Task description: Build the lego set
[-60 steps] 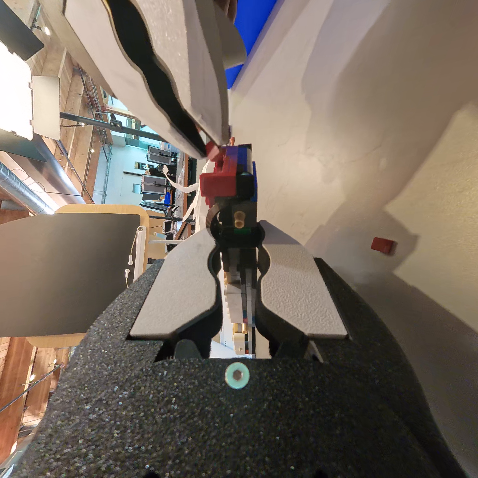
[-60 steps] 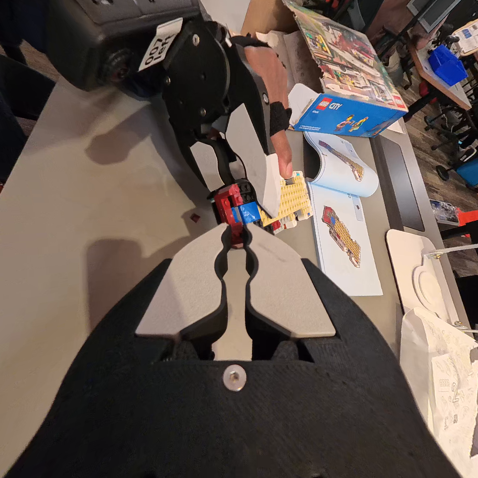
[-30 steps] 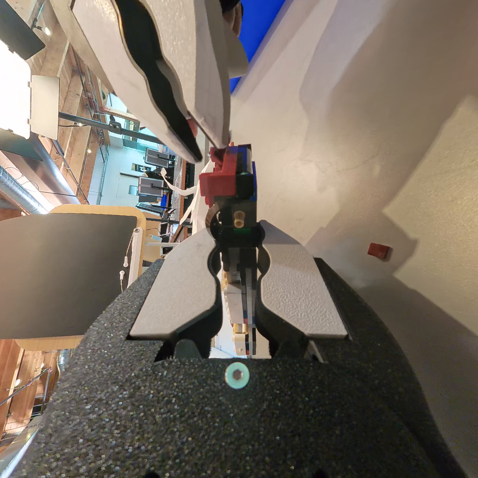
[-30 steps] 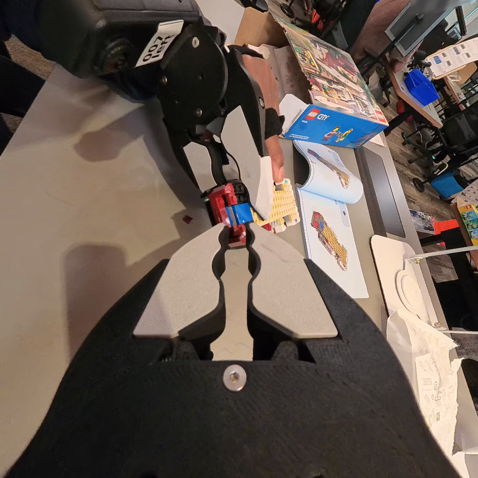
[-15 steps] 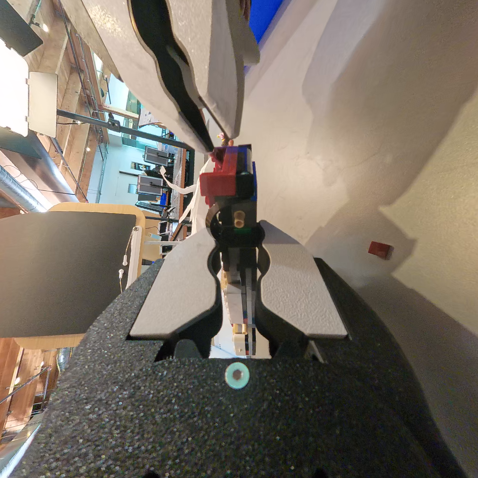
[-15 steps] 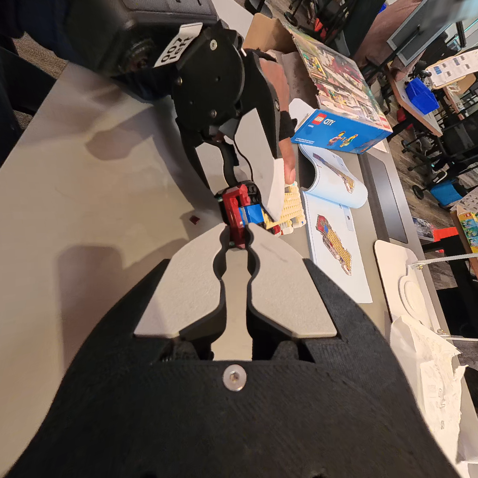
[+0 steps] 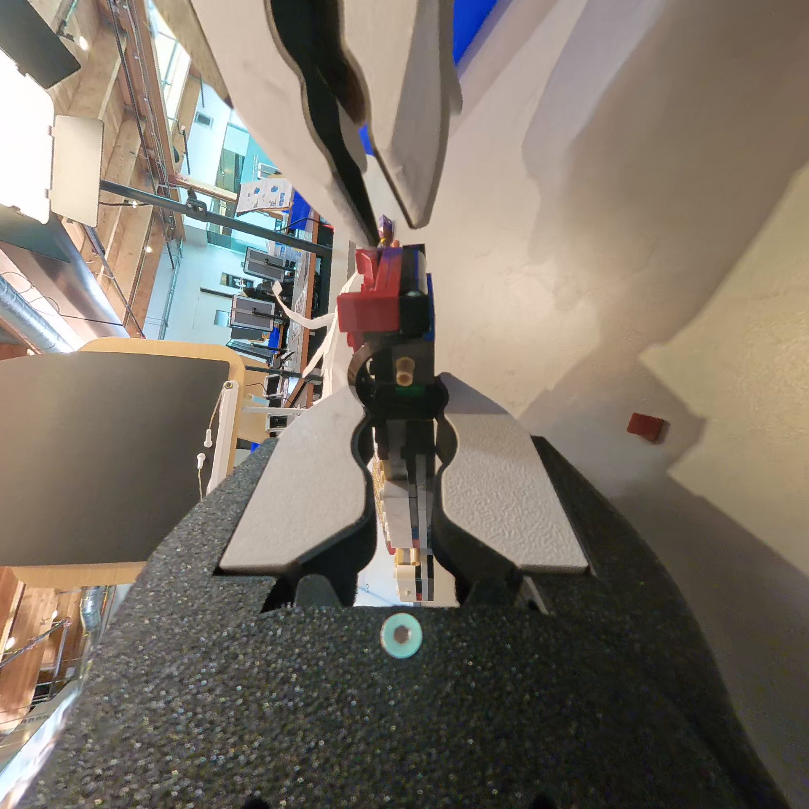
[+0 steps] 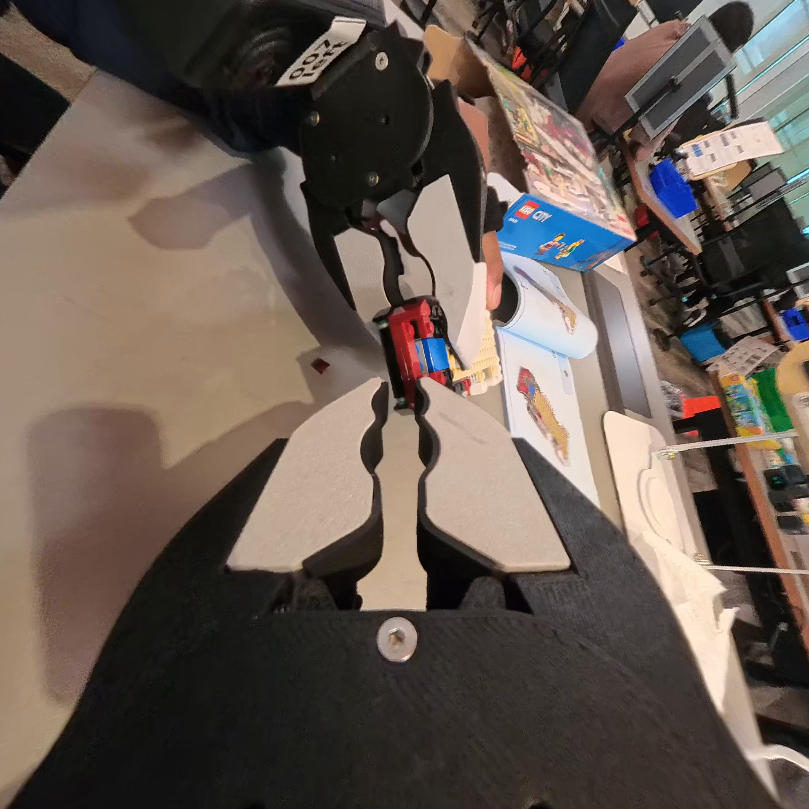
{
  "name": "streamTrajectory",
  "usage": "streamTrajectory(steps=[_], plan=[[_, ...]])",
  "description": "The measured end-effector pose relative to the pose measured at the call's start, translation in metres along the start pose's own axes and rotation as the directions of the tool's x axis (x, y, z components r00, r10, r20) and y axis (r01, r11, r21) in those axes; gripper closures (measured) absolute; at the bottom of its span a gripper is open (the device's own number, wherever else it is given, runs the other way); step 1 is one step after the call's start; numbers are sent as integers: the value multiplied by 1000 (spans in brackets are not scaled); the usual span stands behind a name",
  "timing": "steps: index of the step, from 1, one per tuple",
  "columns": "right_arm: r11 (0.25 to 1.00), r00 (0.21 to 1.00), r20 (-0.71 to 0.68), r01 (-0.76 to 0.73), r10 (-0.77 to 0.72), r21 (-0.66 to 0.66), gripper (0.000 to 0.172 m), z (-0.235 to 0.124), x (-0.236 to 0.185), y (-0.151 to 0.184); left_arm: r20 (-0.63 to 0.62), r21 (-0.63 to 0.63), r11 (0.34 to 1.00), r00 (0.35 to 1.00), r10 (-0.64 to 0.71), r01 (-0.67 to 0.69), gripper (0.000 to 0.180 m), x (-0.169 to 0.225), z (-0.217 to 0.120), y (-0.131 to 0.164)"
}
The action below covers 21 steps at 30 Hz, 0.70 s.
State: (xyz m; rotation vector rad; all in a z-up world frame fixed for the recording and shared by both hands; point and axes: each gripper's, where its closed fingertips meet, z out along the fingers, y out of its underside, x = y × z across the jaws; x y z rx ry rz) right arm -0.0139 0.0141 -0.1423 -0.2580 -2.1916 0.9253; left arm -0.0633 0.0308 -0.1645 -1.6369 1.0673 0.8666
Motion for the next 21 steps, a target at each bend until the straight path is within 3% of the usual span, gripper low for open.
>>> streamTrajectory(steps=[6,21], plan=[[973,955,-183,231,-232,-31,155,-4,8,-6,17,-26,1000,1000,-13,13,156,-4,0,5],[916,875,-279,351,-395,-193,145,12,13,0,20,-43,999,1000,-8,8,156,-6,1,7]])
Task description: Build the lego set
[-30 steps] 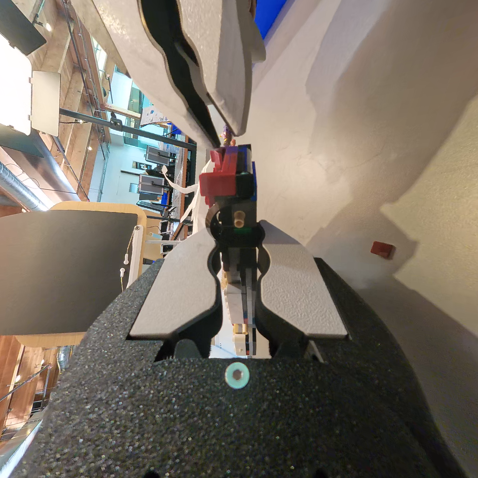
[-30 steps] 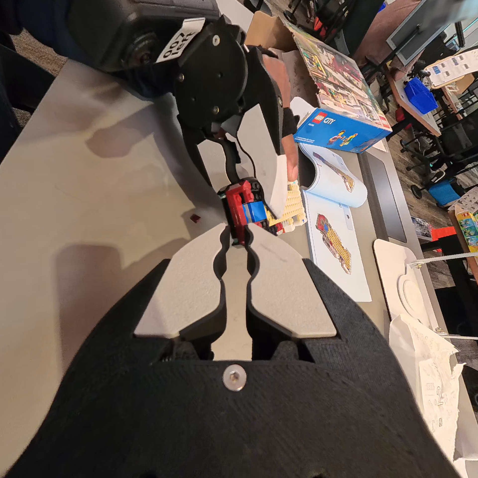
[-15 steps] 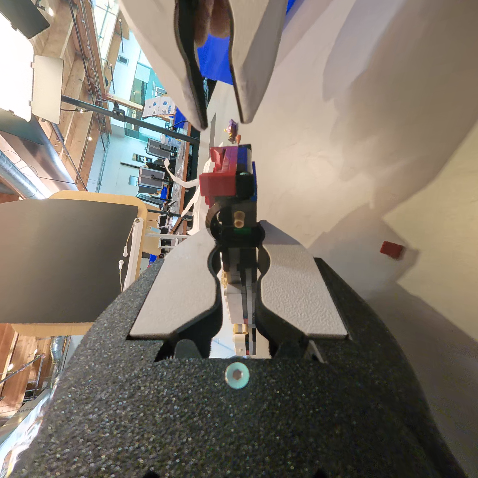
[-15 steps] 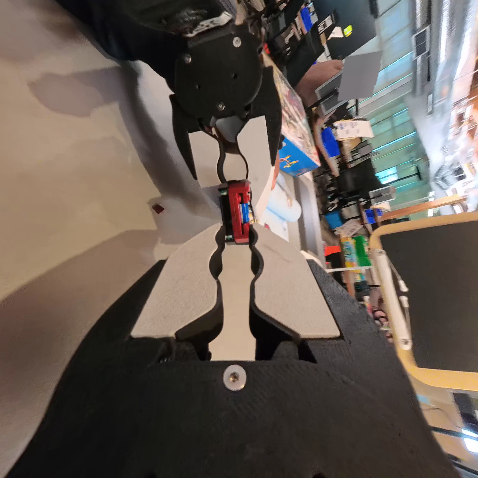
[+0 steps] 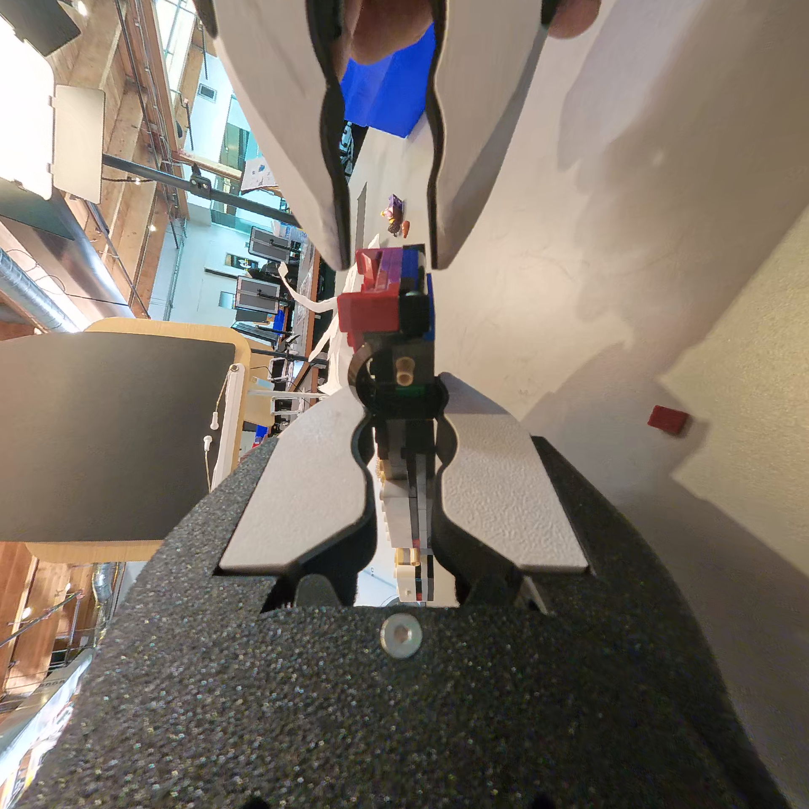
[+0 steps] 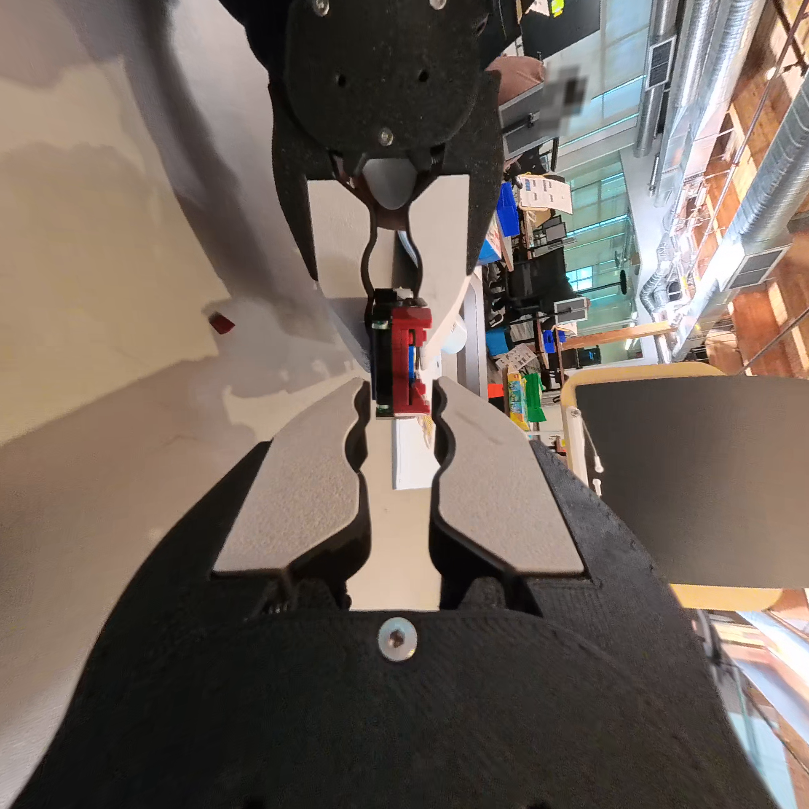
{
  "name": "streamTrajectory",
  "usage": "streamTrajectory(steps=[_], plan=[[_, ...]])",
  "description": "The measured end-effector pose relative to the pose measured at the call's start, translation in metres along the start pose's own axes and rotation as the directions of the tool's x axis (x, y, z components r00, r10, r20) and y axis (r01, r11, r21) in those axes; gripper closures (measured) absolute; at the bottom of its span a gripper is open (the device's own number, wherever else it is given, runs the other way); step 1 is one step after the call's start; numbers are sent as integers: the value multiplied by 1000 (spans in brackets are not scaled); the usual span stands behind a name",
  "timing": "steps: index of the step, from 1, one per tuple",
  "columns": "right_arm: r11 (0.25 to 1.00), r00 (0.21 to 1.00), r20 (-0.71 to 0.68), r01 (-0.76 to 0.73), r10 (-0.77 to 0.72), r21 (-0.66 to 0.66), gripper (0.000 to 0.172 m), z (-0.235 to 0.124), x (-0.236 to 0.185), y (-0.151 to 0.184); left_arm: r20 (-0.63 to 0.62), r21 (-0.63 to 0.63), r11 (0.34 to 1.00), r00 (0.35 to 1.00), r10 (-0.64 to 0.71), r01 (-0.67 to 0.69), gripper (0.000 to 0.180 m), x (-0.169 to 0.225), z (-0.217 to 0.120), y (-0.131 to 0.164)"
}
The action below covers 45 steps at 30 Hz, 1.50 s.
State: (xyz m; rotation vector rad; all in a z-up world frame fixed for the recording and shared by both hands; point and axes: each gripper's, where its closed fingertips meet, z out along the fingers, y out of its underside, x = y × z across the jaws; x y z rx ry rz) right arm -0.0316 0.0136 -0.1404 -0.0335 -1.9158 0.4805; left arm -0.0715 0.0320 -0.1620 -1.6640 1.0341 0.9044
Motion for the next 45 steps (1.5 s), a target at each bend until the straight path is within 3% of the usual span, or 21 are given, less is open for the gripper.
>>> streamTrajectory(steps=[21,45], plan=[[998,998,-46,53,-53,15,152,0,4,-1,37,27,999,999,15,-16,157,-8,-5,-6],[998,997,41,59,-60,15,154,-1,-1,0,25,26,998,998,57,-57,157,-5,-5,-8]])
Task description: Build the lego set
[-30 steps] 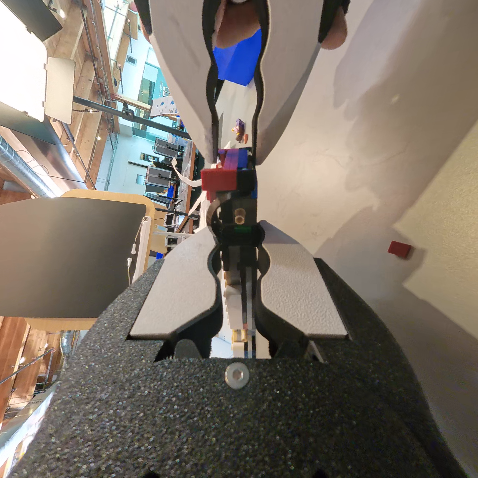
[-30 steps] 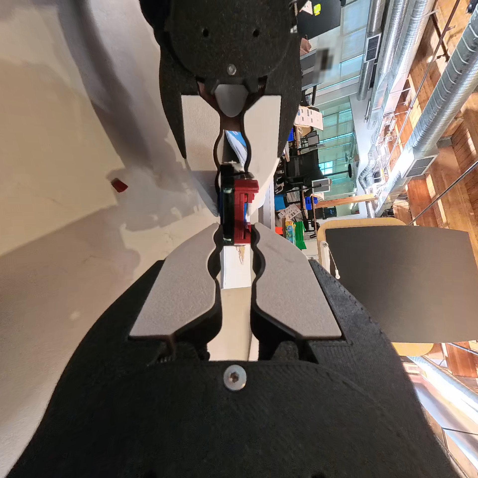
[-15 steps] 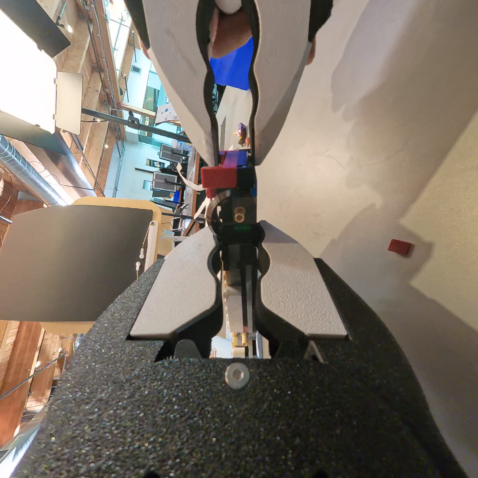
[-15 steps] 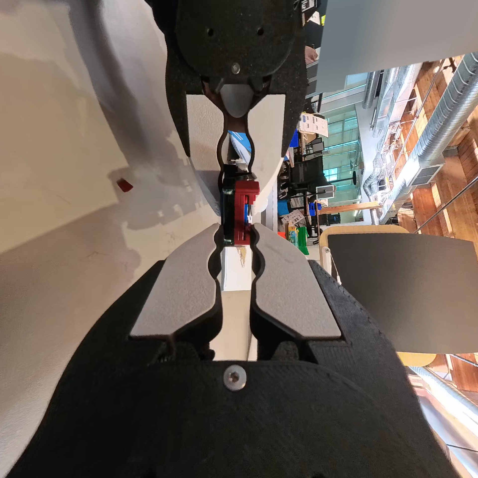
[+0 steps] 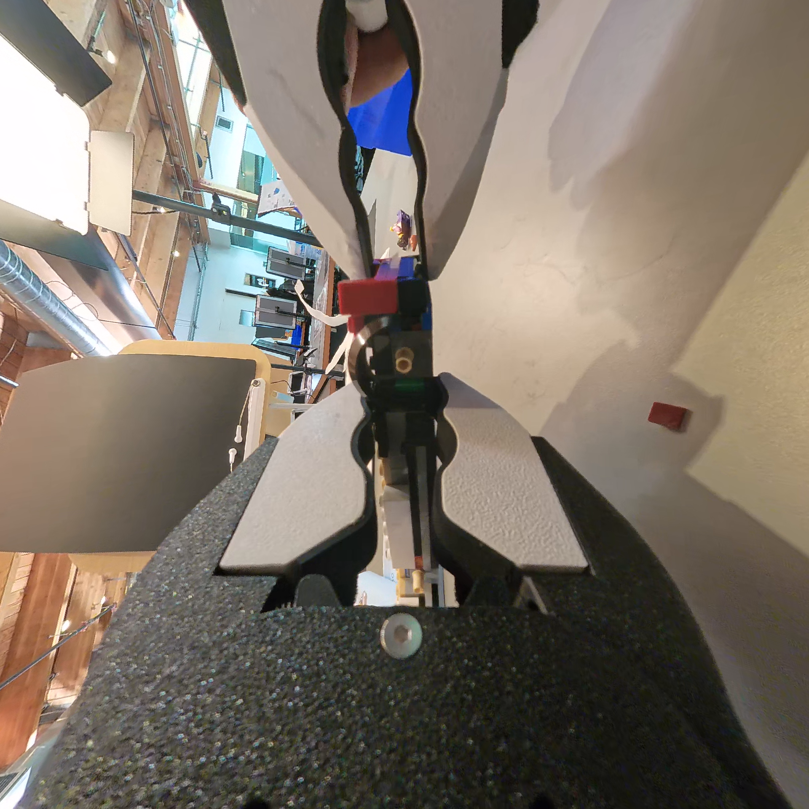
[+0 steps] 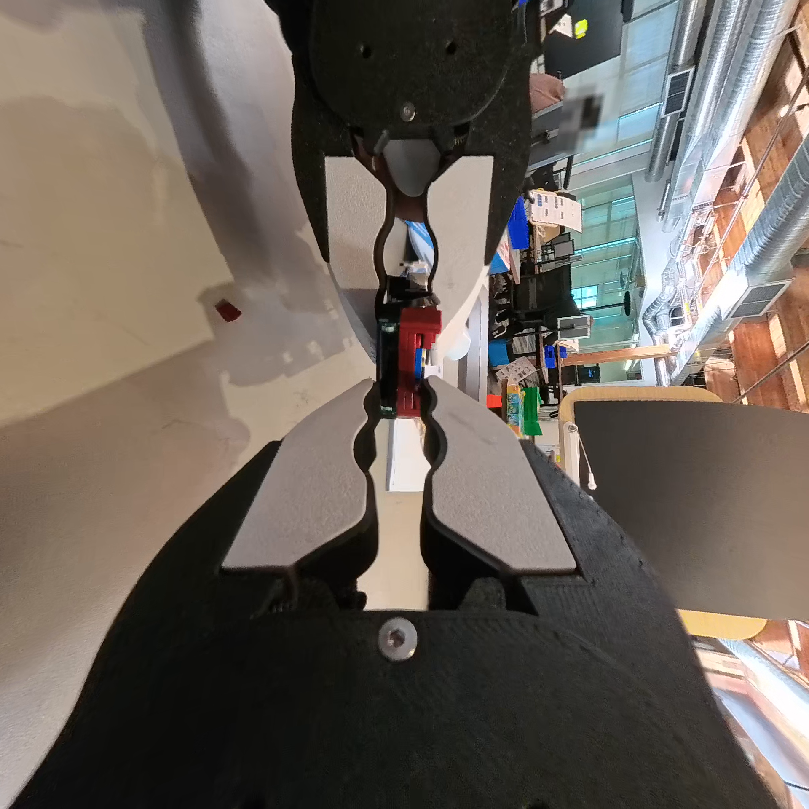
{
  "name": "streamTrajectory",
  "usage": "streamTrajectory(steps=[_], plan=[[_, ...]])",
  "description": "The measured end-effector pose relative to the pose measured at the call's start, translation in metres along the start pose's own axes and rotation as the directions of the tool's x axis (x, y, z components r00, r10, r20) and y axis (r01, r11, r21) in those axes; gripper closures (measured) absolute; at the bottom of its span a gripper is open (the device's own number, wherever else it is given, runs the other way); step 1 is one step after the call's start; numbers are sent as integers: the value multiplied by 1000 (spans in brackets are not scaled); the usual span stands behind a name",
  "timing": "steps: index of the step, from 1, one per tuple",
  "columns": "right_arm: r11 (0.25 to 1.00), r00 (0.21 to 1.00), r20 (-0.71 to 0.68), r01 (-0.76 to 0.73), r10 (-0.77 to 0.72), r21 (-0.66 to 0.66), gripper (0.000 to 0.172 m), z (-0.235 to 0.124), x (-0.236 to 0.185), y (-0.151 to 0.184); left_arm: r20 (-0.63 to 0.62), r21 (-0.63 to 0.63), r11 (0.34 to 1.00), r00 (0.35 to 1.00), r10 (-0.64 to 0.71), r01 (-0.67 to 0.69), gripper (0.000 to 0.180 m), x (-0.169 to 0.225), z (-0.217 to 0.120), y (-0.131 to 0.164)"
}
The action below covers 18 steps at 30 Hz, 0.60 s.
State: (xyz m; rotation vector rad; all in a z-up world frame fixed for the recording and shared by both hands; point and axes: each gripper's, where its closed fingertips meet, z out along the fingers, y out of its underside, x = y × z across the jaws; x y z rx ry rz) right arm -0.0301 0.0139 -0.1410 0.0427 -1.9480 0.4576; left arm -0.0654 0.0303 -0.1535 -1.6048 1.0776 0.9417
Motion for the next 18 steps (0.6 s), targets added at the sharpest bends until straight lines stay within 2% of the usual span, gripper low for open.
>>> streamTrajectory(steps=[8,10,18], plan=[[997,997,-34,-67,69,45,152,-2,6,-1,12,17,999,999,-49,49,156,-4,0,0],[993,995,-42,-89,92,71,147,-6,8,-4,17,22,998,998,-59,58,156,-5,0,0],[994,990,-108,-79,87,76,143,-13,15,2,15,46,994,995,-103,102,156,-7,-1,0]])
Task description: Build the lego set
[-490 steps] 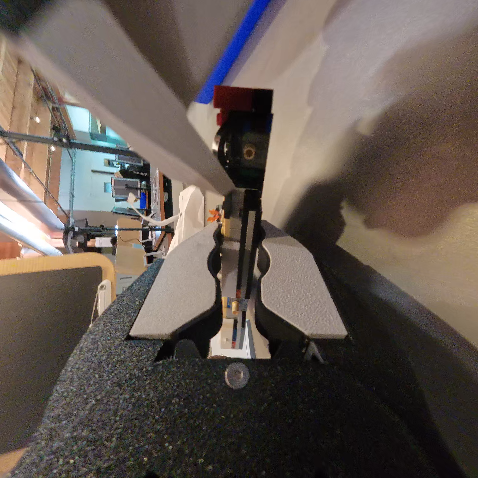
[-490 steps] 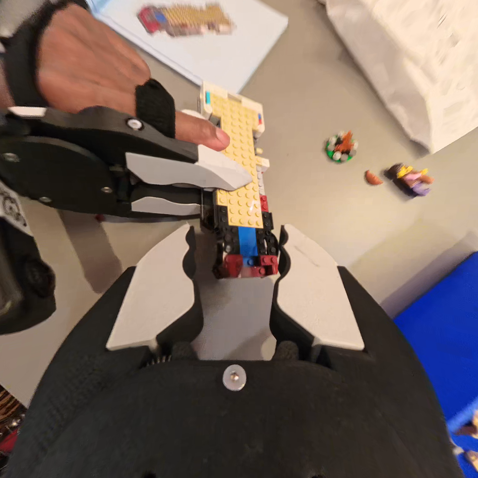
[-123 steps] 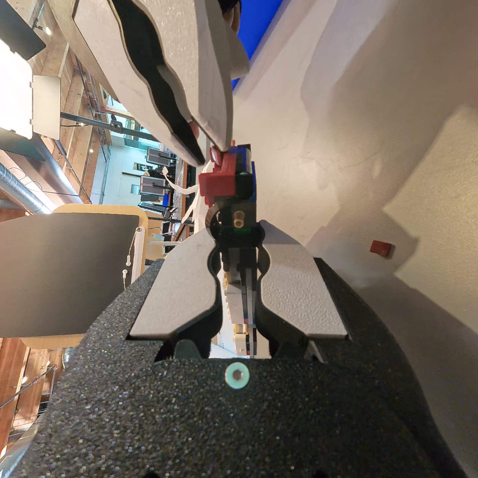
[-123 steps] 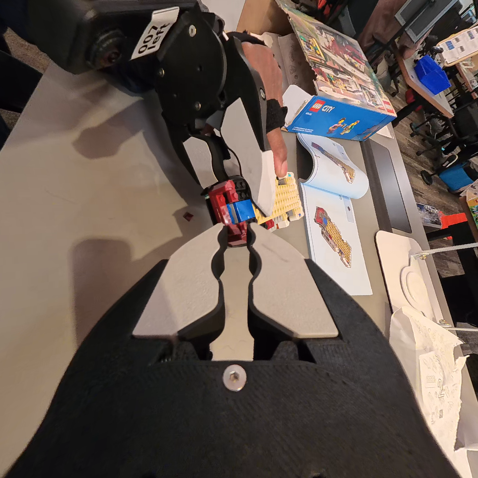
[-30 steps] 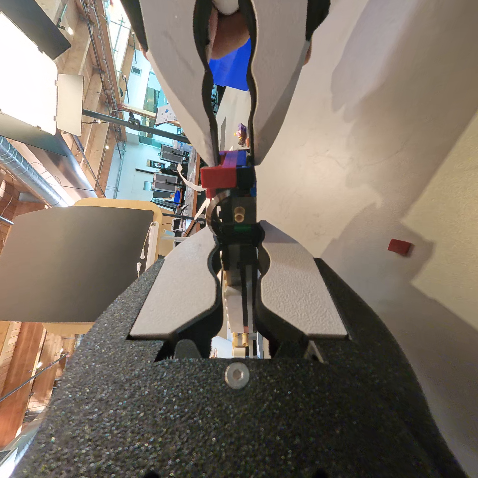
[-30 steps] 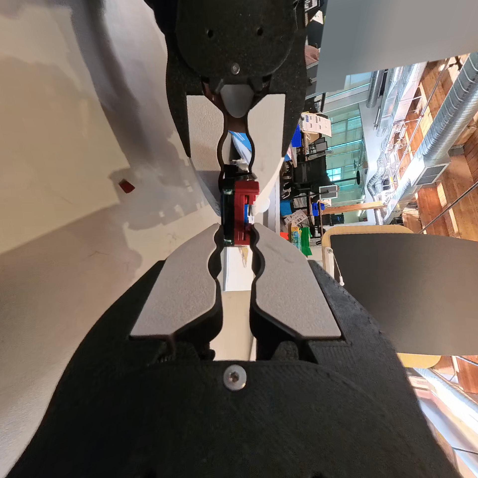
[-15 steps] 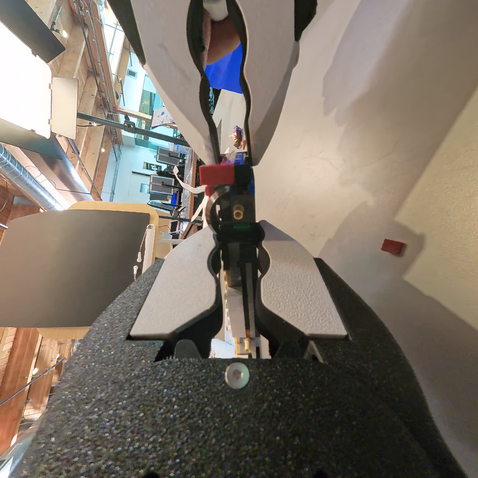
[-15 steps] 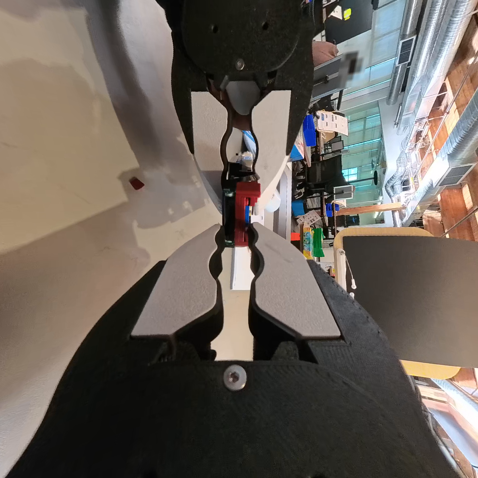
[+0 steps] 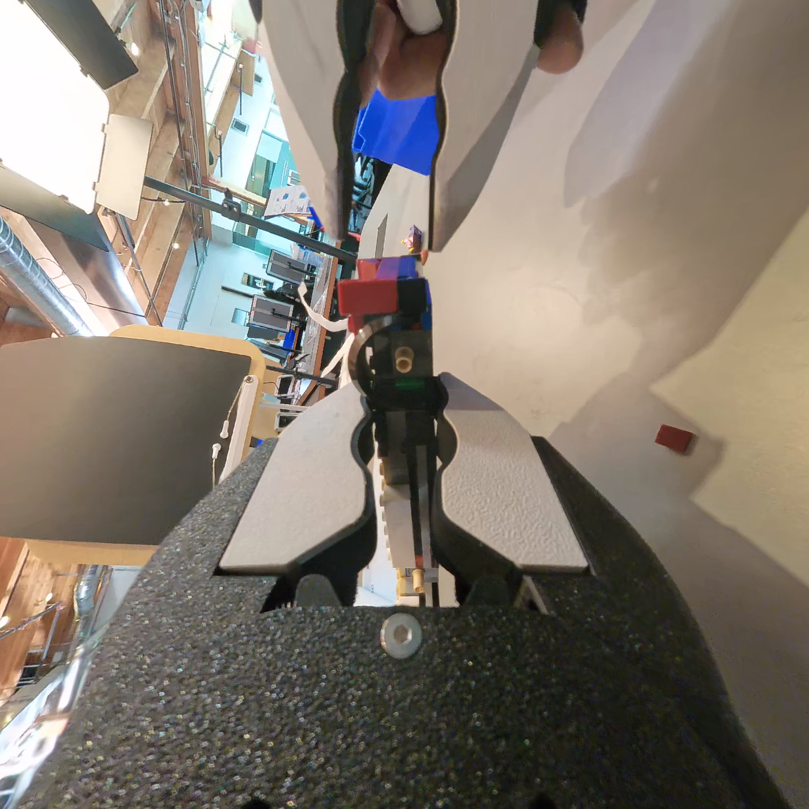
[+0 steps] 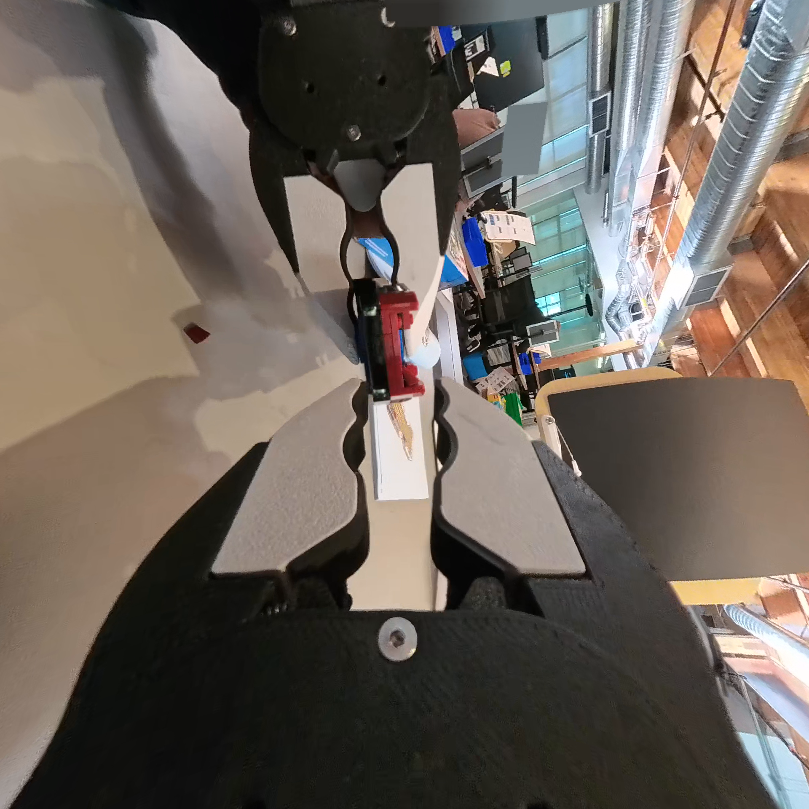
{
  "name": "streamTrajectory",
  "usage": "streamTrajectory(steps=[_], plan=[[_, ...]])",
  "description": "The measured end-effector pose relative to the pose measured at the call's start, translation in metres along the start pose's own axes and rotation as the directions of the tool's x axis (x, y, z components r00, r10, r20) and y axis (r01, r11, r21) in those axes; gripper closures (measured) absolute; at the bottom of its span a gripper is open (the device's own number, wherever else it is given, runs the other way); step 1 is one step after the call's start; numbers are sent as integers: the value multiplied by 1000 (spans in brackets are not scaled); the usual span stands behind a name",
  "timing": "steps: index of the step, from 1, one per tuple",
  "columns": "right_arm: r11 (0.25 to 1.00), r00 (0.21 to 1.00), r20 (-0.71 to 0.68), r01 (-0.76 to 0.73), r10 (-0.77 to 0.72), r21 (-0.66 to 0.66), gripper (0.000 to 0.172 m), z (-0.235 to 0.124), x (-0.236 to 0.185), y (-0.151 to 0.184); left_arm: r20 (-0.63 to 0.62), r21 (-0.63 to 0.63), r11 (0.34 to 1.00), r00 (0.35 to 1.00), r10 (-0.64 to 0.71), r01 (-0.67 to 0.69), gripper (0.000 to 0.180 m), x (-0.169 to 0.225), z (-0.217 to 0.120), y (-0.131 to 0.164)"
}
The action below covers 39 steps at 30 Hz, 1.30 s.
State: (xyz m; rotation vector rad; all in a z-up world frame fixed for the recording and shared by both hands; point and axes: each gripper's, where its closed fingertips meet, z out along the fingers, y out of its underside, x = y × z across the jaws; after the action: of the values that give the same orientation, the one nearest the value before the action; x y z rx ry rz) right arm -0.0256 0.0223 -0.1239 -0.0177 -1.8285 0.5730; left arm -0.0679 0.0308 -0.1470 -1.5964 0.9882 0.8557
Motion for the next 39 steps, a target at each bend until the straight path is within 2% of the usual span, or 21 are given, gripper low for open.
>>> streamTrajectory(steps=[10,15,23,39], plan=[[999,999,-11,34,-33,28,133,2,-4,-5,-11,23,1000,1000,-21,21,156,2,0,-2],[993,992,-45,115,-115,0,136,6,-7,-4,-8,11,1000,1000,7,-6,156,2,0,-2],[977,971,-110,213,-214,-20,150,8,-4,-7,23,7,1000,999,28,-28,156,-3,-4,-4],[961,951,-138,273,-277,-48,149,6,0,-9,84,-3,994,990,113,-113,157,-9,-9,-13]])
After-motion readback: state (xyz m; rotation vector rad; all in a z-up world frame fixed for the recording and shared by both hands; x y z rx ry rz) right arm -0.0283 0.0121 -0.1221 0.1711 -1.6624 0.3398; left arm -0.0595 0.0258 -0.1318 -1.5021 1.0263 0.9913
